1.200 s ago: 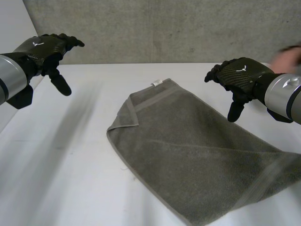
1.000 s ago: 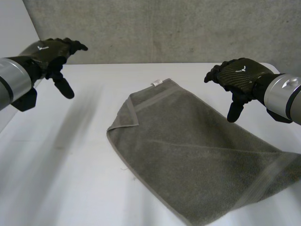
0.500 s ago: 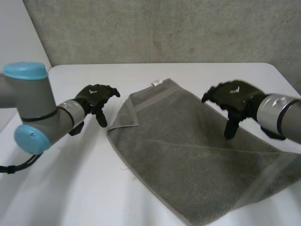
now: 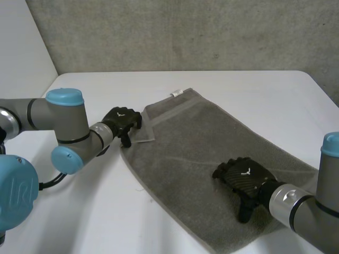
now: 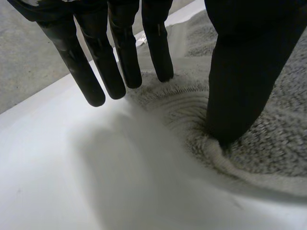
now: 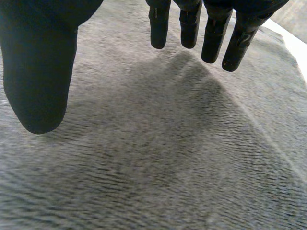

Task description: Fold the towel.

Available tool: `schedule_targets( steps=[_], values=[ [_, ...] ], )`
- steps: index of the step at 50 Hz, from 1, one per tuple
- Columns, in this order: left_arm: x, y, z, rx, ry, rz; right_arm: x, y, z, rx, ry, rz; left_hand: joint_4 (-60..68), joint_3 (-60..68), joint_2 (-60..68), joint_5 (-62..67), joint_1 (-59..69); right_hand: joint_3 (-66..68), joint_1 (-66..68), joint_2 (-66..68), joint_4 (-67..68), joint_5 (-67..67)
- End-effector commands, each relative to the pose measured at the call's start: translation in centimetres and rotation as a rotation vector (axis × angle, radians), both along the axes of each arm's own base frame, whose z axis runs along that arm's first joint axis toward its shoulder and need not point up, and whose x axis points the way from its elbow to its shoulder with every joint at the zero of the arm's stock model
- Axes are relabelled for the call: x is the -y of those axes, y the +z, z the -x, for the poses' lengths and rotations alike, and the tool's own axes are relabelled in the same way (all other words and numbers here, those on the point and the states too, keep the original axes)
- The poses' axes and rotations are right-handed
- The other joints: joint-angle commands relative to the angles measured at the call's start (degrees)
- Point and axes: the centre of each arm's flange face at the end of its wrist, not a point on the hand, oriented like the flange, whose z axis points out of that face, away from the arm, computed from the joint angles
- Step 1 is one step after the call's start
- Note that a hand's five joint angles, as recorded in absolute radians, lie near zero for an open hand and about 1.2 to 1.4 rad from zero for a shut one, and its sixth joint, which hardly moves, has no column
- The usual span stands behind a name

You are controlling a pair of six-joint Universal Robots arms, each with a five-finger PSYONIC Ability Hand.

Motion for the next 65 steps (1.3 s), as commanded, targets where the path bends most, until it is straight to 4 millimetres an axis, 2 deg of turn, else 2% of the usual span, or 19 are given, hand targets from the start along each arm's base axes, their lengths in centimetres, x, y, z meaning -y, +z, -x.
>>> schedule_targets(
  steps=[1,2,3,9,13,21,30,35,38,43,47,51,56,63,65],
  values=[
    [0.7,-0.1,-0.1,0.014,0.037,0.025,-1.1,0.3,-0.2,0.006,0.015,-0.002,36.43,36.47,36.46,36.55,36.18,-2.16,-1.93,-3.27,-3.23,-3.41],
    [0.7,-0.1,-0.1,0.014,0.037,0.025,-1.1,0.3,-0.2,0.006,0.015,-0.002,36.51,36.55,36.54,36.63,36.26,-2.16,-1.93,-3.27,-3.23,-3.41],
    [0.9,0.2,-0.2,0.014,0.046,0.033,-1.4,0.5,-0.3,0.011,0.024,0.001,45.48,45.52,45.51,45.6,45.23,-2.16,-1.93,-3.27,-3.23,-3.41],
    [1.2,2.2,-0.4,0.006,0.091,0.078,-3.2,1.0,-1.4,0.031,0.074,-0.001,45.57,45.61,45.6,45.69,45.32,-2.16,-1.93,-3.27,-3.23,-3.41],
    [0.9,3.5,0.0,-0.006,0.093,0.099,-4.2,0.8,-2.0,0.085,0.054,-0.07,45.57,45.61,45.6,45.69,45.32,-2.16,-1.93,-3.27,-3.23,-3.41],
    [0.5,3.6,0.3,-0.007,0.082,0.101,-5.8,0.4,-2.5,0.179,0.006,-0.189,45.57,45.61,45.6,45.69,45.32,-1.41,-1.17,-2.51,-2.47,-2.65],
    [0.4,3.4,0.5,-0.006,0.079,0.096,-6.5,-0.3,-3.2,0.203,0.031,-0.158,45.57,45.61,45.6,45.69,45.32,2.29,2.53,1.19,1.23,1.05],
    [0.3,3.7,0.6,-0.009,0.078,0.101,-6.2,-1.6,-3.4,0.182,0.012,-0.133,45.57,45.61,45.6,45.69,45.32,13.02,13.25,11.92,11.96,11.77],
    [0.3,3.8,0.6,-0.009,0.079,0.103,-5.9,-1.8,-3.3,0.168,-0.013,-0.109,45.57,45.61,45.6,45.69,45.32,16.59,16.83,15.49,15.53,15.34],
    [0.3,4.3,0.5,-0.015,0.083,0.111,-4.4,-1.7,-2.8,0.139,-0.101,0.011,45.57,45.61,45.6,45.69,45.32,39.59,39.82,38.48,38.52,38.34],
    [0.3,4.6,0.4,-0.023,0.092,0.109,-4.1,-1.7,-2.6,0.113,-0.106,0.041,45.57,45.61,45.6,45.69,45.32,47.37,47.61,46.27,46.31,46.13],
    [0.2,5.1,0.2,-0.036,0.1,0.104,-3.9,-1.5,-2.4,0.096,-0.104,0.066,45.57,45.61,45.6,45.69,45.32,61.31,61.54,60.2,60.25,60.06],
    [-0.3,5.2,0.2,-0.037,0.1,0.095,-4.0,-1.3,-2.4,0.088,-0.096,0.069,45.57,45.61,45.6,45.69,45.32,67.82,68.05,66.71,66.76,66.57],
    [-0.8,5.2,0.0,-0.03,0.098,0.078,-4.7,-1.5,-2.3,0.071,-0.071,0.003,45.57,45.61,45.6,45.69,45.32,67.84,68.07,66.73,66.77,66.59],
    [-1.3,5.3,0.1,-0.023,0.093,0.07,-5.3,-1.3,-2.6,0.074,-0.014,-0.045,45.57,45.61,45.6,45.69,45.32,67.84,68.07,66.73,66.77,66.59]
  ],
)
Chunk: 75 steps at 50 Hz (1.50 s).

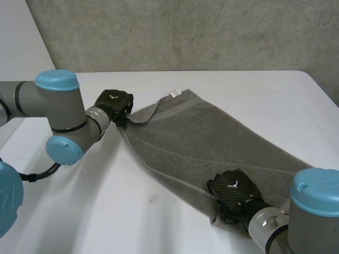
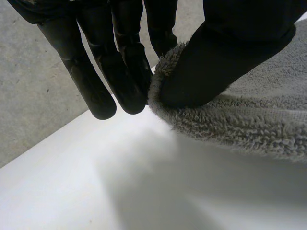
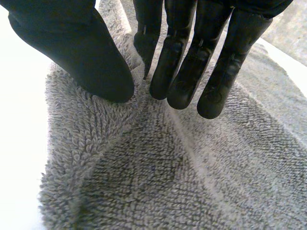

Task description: Fold the towel.

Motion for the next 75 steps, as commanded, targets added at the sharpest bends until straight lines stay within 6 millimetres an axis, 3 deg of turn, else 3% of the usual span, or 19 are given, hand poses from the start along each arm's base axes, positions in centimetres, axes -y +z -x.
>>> schedule_targets(
  steps=[1,6,8,9,11,14,16,17,19,20,22,25,32,40,47,51,60,67,75],
  values=[
    [-0.8,0.1,0.0,0.012,-0.007,-0.02,-1.2,0.1,-0.3,-0.003,0.082,-0.093,10.27,10.39,10.34,11.27,13.05,12.53,25.53,13.27,11.97,14.43],
    [-1.2,0.7,0.0,0.016,-0.011,-0.026,0.6,1.6,-0.4,-0.022,0.113,-0.088,10.27,10.39,10.34,11.27,13.05,12.53,25.53,13.27,11.97,14.43],
    [-0.7,2.1,0.2,-0.001,-0.003,0.019,3.9,3.8,-0.3,-0.051,0.103,0.031,10.27,10.39,10.34,11.27,13.05,12.53,25.53,13.27,11.97,14.43],
    [-0.7,2.1,0.2,-0.002,-0.003,0.02,3.9,3.8,-0.3,-0.051,0.103,0.032,10.27,10.39,10.34,11.27,13.05,12.53,25.53,13.27,11.97,14.43],
    [0.7,5.5,0.5,-0.054,0.041,0.133,7.7,7.4,-0.7,-0.07,0.099,0.252,10.27,10.39,10.34,11.27,13.05,12.53,25.53,13.27,11.97,14.43],
    [1.5,7.9,0.6,-0.112,0.071,0.2,9.5,9.7,-1.0,-0.072,0.092,0.375,10.27,10.39,10.34,11.27,13.05,12.53,25.53,13.27,11.97,14.43],
    [2.4,13.2,0.7,-0.297,0.136,0.319,12.6,14.9,-1.7,-0.049,0.047,0.641,10.27,10.39,10.34,11.27,13.05,12.53,25.53,13.27,11.97,14.43],
    [2.4,13.3,0.7,-0.298,0.137,0.32,12.6,14.9,-1.7,-0.049,0.047,0.642,10.27,10.39,10.34,11.27,13.05,12.53,25.53,13.27,11.97,14.43],
    [2.5,18.8,-0.2,-0.535,0.181,0.415,14.8,20.0,-2.1,0.028,-0.023,0.902,10.27,10.39,10.34,11.27,13.05,12.53,25.53,13.27,11.97,14.43],
    [2.5,18.8,-0.2,-0.536,0.182,0.415,14.8,20.0,-2.1,0.029,-0.023,0.903,10.27,10.39,10.34,11.27,13.05,12.53,25.53,13.27,11.97,14.43],
    [1.8,22.0,-1.2,-0.72,0.206,0.444,15.7,23.5,-2.4,0.108,-0.049,1.108,10.27,10.39,10.34,11.27,13.05,12.53,25.53,13.27,11.97,14.43],
    [0.9,23.2,-2.3,-0.836,0.26,0.423,15.5,24.9,-2.8,0.145,-0.029,1.2,10.27,10.39,10.34,11.27,13.05,12.53,25.53,13.27,11.97,14.43],
    [0.0,19.3,-4.9,-0.83,0.386,0.298,13.9,21.7,-3.4,0.089,0.205,0.985,10.27,10.39,10.34,11.27,13.05,12.53,25.53,13.27,11.97,14.43],
    [-2.7,9.4,-7.5,-0.656,0.498,0.041,14.2,12.5,-0.4,-0.033,0.3,0.374,10.27,10.39,10.34,11.27,13.05,12.53,25.53,13.27,11.97,14.43],
    [-6.1,3.2,-8.0,-0.536,0.519,-0.152,12.8,7.2,0.3,-0.159,0.373,0.158,10.27,10.39,10.34,11.27,13.05,12.53,25.53,13.27,11.97,14.43],
    [-8.0,0.5,-8.1,-0.48,0.534,-0.238,11.9,4.5,0.3,-0.183,0.404,0.057,-1.1,-0.97,-1.02,-0.1,1.68,12.53,25.53,13.27,11.97,14.43],
    [-8.1,0.2,-8.1,-0.464,0.532,-0.246,11.1,3.1,0.3,-0.159,0.39,-0.03,-34.12,-33.99,-34.04,-33.11,-31.33,12.53,25.53,13.27,11.97,14.43],
    [-7.8,2.3,-7.5,-0.407,0.465,-0.161,11.0,4.8,0.6,-0.044,0.279,-0.104,-48.91,-48.78,-48.83,-47.9,-46.12,-25.2,-12.19,-24.45,-25.76,-23.3],
    [-8.8,4.2,-6.4,-0.216,0.256,-0.06,9.9,6.1,1.0,0.079,0.17,-0.187,-49.26,-49.13,-49.18,-48.25,-46.47,-43.24,-30.23,-42.49,-43.8,-41.34]
  ],
)
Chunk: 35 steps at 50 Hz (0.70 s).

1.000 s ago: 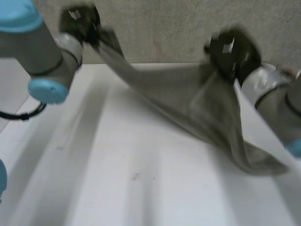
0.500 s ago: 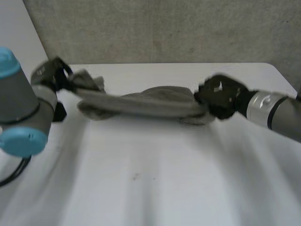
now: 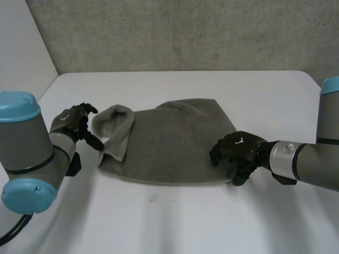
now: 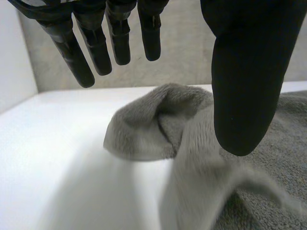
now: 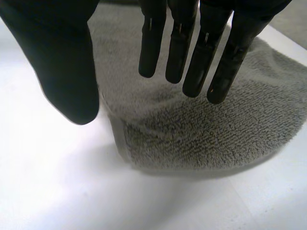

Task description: Fold the towel.

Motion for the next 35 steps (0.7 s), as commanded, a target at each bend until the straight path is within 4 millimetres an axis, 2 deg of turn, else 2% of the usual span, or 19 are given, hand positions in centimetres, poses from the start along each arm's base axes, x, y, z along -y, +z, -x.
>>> schedule_targets(
  steps=[1,3,7,12,15,21,26,35],
  values=[
    [-0.8,1.9,1.1,0.198,-0.199,0.103,-0.9,1.4,0.4,0.101,-0.113,-0.092,0.71,0.64,0.72,0.78,0.41,-11.71,-7.35,-12.37,-11.49,-12.15],
    [-1.1,2.1,1.4,0.24,-0.241,0.123,-1.5,1.0,0.6,0.151,-0.171,-0.154,0.71,0.64,0.72,0.78,0.41,-13.22,-8.86,-13.87,-13.0,-13.66],
    [-2.3,2.2,1.9,0.362,-0.363,0.169,-2.3,1.0,0.8,0.198,-0.21,-0.174,0.71,0.64,0.72,0.78,0.41,-14.74,-10.37,-15.39,-14.51,-15.18],
    [-3.6,1.4,2.5,0.477,-0.517,0.207,-3.5,0.9,1.4,0.214,-0.247,-0.1,1.05,0.98,1.05,1.11,0.74,-14.74,-10.38,-15.4,-14.52,-15.18],
    [-4.5,0.6,2.9,0.531,-0.623,0.229,-4.0,0.0,1.7,0.195,-0.285,-0.041,1.55,1.48,1.56,1.61,1.25,-14.07,-9.71,-14.73,-13.85,-14.51],
    [-5.2,-0.5,3.0,0.599,-0.735,0.259,-3.2,-1.6,2.5,0.165,-0.379,0.057,1.89,1.82,1.89,1.95,1.58,-12.55,-8.19,-13.21,-12.33,-13.0],
    [-5.1,-1.4,3.0,0.622,-0.785,0.259,-3.1,-3.5,1.8,0.109,-0.349,0.077,2.22,2.16,2.23,2.29,1.92,-8.53,-4.17,-9.19,-8.31,-8.98],
    [-5.3,-1.8,3.1,0.584,-0.862,0.268,-1.8,-5.2,1.3,0.095,-0.322,0.126,5.76,5.69,5.76,5.82,5.45,-0.95,3.41,-1.6,-0.72,-1.39]
  ],
)
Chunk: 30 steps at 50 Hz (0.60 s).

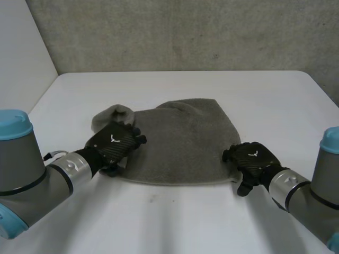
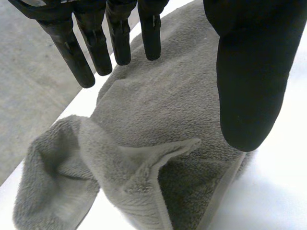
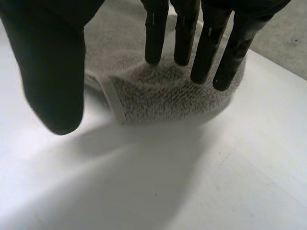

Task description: Fold the towel.

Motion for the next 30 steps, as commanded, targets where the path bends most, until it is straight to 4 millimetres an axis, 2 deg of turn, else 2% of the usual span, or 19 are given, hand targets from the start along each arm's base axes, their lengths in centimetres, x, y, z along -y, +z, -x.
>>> schedule_targets(
  steps=[1,16,19,21,22,23,27,29,30],
  values=[
    [-0.1,-0.2,0.0,-0.02,-0.051,-0.022,0.8,-1.2,-0.5,-0.013,0.02,0.024,5.21,5.19,5.21,5.36,5.34,8.28,12.0,9.53,7.96,8.68],
    [0.3,-0.4,-0.6,-0.026,-0.033,-0.042,1.0,-1.1,-1.2,0.004,0.031,0.032,6.22,6.2,6.22,6.37,6.35,13.49,17.21,14.74,13.17,13.89],
    [0.3,-0.4,-0.6,-0.03,-0.03,-0.046,1.0,-1.3,-1.5,0.006,0.032,0.028,6.22,6.2,6.22,6.37,6.35,20.05,23.78,21.3,19.73,20.46],
    [0.3,-0.4,-0.7,-0.03,-0.027,-0.05,1.5,-1.4,-1.7,0.01,0.019,0.039,6.05,6.03,6.06,6.2,6.18,39.12,42.84,40.37,38.8,39.52],
    [0.1,-0.6,-0.7,-0.029,-0.027,-0.056,1.5,-1.4,-1.7,0.01,0.019,0.039,6.05,6.03,6.06,6.2,6.18,39.23,42.95,40.48,38.91,39.63],
    [0.0,-0.7,-0.8,-0.028,-0.029,-0.061,2.0,-1.4,-1.8,0.012,0.012,0.054,6.05,6.03,6.06,6.2,6.18,52.05,55.78,53.3,51.73,52.46],
    [-0.2,-0.9,-0.8,-0.03,-0.028,-0.074,3.0,-1.1,-2.1,0.014,-0.004,0.086,6.05,6.03,6.06,6.2,6.18,53.3,57.02,54.55,52.98,53.7],
    [-0.4,-1.0,-0.5,-0.051,-0.025,-0.098,4.2,0.5,-2.4,0.032,-0.013,0.135,6.22,6.2,6.22,6.37,6.35,53.3,57.02,54.55,52.98,53.7],
    [-0.4,-1.0,-0.5,-0.052,-0.025,-0.099,4.2,0.5,-2.4,0.032,-0.013,0.135,6.22,6.2,6.22,6.37,6.35,53.3,57.02,54.55,52.98,53.7]
  ],
)
